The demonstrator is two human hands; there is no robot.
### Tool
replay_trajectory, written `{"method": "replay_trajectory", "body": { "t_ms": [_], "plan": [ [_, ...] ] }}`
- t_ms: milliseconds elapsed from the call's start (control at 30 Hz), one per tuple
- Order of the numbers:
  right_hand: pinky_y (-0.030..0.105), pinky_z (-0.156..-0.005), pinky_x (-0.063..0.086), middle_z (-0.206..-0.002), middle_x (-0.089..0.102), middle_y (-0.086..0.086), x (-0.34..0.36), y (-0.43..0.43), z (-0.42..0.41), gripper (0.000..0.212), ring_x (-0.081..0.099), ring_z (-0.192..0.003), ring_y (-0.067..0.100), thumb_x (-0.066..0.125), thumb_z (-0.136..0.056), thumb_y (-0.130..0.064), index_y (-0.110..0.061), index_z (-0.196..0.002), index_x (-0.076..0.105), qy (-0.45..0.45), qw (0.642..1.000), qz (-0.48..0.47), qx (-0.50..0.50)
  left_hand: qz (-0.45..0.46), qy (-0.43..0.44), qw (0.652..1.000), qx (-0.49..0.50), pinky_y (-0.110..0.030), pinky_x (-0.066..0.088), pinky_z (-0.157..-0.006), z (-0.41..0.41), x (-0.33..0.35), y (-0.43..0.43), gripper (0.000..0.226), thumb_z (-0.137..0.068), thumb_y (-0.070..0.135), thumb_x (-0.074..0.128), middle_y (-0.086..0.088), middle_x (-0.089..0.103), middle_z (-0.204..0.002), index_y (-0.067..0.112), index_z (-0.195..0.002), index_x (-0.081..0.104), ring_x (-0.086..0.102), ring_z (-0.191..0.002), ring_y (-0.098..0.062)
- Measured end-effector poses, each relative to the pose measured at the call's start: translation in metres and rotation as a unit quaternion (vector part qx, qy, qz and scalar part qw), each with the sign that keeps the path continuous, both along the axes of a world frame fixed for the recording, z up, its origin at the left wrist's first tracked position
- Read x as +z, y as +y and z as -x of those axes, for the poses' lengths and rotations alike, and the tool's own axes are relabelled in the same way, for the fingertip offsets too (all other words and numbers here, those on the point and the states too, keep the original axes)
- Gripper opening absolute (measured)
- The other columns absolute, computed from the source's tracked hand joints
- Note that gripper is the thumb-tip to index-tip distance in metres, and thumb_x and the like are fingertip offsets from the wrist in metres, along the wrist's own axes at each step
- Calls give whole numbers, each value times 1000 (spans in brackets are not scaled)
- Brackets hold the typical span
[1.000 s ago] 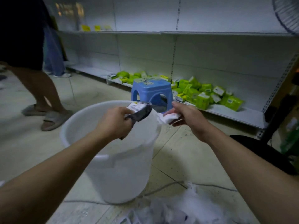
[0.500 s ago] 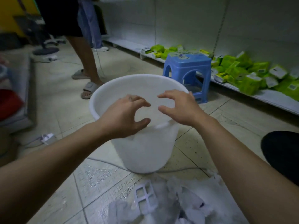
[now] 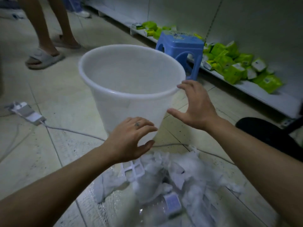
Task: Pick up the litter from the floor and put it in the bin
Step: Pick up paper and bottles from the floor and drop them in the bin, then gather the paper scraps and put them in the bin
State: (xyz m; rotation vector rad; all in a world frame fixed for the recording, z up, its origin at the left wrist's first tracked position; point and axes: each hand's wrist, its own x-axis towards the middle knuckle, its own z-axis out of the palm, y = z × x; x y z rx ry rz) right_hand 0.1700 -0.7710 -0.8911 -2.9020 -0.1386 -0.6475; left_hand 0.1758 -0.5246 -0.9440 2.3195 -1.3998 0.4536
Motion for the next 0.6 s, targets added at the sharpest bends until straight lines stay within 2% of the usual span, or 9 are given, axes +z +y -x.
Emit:
{"method": "replay_trajectory", "body": {
  "t_ms": [100,167,200,367,433,533,600],
  "plan": [
    [30,-75,45,-95,58,1,-14,17,25,41,52,-84,18,66,-71,-50,-19,-96,54,9,997,51,54,-41,85,995,41,-35,49,-82,3,-35,20,38,-81,39,66,-4,70,-105,16,-110,67,63,-100,-24],
    [28,-59,46,-77,56,-7,-31,28,35,26,55,-68,16,64,-78,-43,-19,-86,58,78,991,73,86,-59,132,987,71,-35,48,-84,0,-57,32,41,-81,43,65,-4,69,-108,17,-112,66,61,-103,-25],
    [28,-57,45,-75,55,-10,-39,33,38,25,57,-66,17,62,-81,-44,-20,-87,59,131,984,90,85,-71,154,982,80,-36,48,-85,-2,-69,36,43,-81,44,64,-4,68,-111,17,-114,65,60,-104,-25],
    [28,-67,37,-102,64,0,-81,53,32,31,47,-79,14,57,-87,-47,-23,-106,61,347,927,128,63,-158,248,947,126,-34,44,-87,2,-126,65,54,-81,51,59,-2,58,-125,24,-127,53,52,-112,-25],
    [31,-72,41,-111,62,2,-98,64,30,32,49,-86,15,58,-88,-44,-24,-113,59,420,896,127,63,-202,281,927,143,-37,44,-91,6,-144,78,67,-77,56,60,-4,50,-134,29,-136,42,46,-119,-25],
    [34,-81,45,-120,57,3,-127,82,28,34,55,-101,22,56,-89,-40,-27,-120,56,474,862,160,83,-256,331,890,179,-43,42,-95,11,-167,100,92,-69,66,62,-7,33,-148,37,-145,19,38,-128,-28],
    [32,-78,42,-123,55,5,-143,96,23,34,55,-104,26,56,-90,-35,-25,-122,55,474,859,163,109,-289,339,874,192,-47,41,-98,14,-180,112,101,-65,74,59,-9,26,-152,40,-146,10,34,-132,-30]
  ]
}}
